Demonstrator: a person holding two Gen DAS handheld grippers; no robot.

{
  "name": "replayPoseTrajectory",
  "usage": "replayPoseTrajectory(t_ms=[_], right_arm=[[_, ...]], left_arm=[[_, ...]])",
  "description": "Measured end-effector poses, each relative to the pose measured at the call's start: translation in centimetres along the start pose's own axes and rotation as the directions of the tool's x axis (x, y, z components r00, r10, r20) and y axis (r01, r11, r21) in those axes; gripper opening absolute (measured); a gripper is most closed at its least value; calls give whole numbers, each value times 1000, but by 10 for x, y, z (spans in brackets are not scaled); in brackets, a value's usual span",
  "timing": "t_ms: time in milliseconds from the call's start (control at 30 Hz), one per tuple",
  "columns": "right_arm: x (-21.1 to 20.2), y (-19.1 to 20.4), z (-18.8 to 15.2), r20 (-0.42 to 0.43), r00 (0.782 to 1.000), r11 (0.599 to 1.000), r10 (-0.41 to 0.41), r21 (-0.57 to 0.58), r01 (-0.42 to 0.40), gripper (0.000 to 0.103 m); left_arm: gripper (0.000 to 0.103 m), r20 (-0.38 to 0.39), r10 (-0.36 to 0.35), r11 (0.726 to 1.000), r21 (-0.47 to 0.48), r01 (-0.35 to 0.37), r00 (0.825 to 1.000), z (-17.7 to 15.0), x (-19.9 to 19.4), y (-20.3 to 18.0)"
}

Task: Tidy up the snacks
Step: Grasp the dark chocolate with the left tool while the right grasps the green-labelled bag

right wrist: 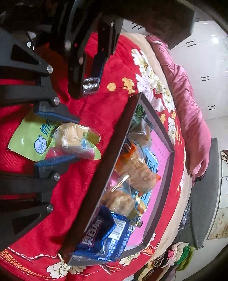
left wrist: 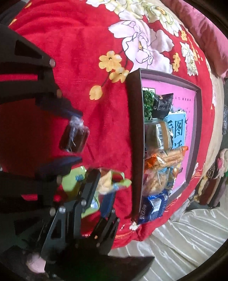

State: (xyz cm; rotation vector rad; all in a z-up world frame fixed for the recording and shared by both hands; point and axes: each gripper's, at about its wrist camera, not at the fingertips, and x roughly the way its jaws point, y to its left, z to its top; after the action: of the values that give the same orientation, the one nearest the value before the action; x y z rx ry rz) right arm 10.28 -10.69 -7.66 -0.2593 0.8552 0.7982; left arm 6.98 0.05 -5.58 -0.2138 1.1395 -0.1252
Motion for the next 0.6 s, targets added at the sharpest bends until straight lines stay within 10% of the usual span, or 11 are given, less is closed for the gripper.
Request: replayPoseTrajectory(t_ms=[600], right_arm=[[-56, -20, 15, 234, 972, 995, 14, 96, -38, 36]], left_arm=[[38, 142, -43, 997, -60, 52, 989, 22, -46, 13]])
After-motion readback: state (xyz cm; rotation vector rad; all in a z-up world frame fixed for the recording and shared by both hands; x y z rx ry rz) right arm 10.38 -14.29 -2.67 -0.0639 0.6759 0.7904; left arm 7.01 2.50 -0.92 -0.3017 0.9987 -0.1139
